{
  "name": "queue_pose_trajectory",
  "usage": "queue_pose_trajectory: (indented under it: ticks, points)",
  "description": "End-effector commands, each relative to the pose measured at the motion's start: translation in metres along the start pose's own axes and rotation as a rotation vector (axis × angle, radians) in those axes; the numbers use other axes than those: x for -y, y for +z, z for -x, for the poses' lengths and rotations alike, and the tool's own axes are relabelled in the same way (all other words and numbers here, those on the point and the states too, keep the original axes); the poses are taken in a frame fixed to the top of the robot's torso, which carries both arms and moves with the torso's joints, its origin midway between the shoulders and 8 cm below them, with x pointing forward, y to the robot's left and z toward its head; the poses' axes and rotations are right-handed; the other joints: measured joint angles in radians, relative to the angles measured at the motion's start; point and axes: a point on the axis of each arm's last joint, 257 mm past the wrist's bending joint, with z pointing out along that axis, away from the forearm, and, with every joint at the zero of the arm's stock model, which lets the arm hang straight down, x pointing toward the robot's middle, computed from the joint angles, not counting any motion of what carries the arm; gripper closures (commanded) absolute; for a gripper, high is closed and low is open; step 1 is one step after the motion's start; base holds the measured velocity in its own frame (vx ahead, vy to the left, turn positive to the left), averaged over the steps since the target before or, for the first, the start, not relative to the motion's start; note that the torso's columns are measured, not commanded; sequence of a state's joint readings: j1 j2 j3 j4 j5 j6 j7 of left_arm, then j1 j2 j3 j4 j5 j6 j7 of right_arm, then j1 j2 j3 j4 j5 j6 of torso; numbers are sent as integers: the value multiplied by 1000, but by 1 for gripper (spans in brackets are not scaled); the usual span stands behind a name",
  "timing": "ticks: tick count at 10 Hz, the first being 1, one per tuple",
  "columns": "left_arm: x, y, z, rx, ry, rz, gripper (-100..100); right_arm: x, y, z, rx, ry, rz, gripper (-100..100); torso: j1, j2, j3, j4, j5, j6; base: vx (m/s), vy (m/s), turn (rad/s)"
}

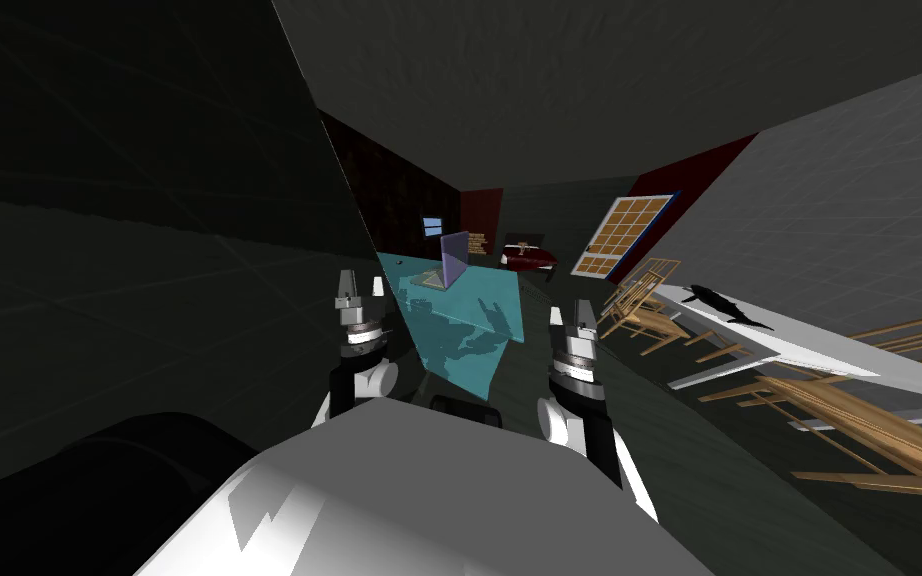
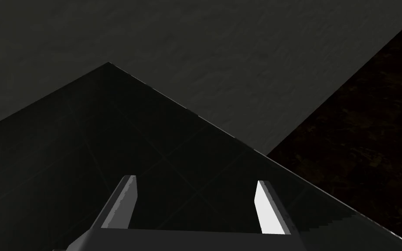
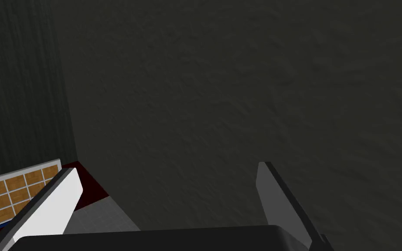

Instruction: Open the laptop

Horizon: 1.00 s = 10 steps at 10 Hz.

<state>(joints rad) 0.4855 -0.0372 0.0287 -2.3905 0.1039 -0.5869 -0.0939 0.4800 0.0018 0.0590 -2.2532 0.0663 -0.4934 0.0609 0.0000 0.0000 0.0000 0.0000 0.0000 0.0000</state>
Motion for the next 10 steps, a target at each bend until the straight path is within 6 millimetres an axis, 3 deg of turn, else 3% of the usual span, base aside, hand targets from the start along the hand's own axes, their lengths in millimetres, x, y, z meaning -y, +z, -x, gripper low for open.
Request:
queue_pose_trajectory:
  ticks: [1, 9, 10]
  points:
    - [0, 0, 0, 0, 0, 0, 0, 0, 0, 0, 0, 0, 0, 0, 0, 40, -82, 41, 0, 0, 0, 0, 0]
    - [0, 0, 0, 0, 0, 0, 0, 0, 0, 0, 0, 0, 0, 0, 0, 618, -1234, 617, 0, 0, 0, 0, 0]
    - [-3, 2, -6, -46, 6, 10, -100, 0, 0, 0, 0, 0, 0, 0, 0, 691, -1382, 691, 0, 0, 2, 1, -14]
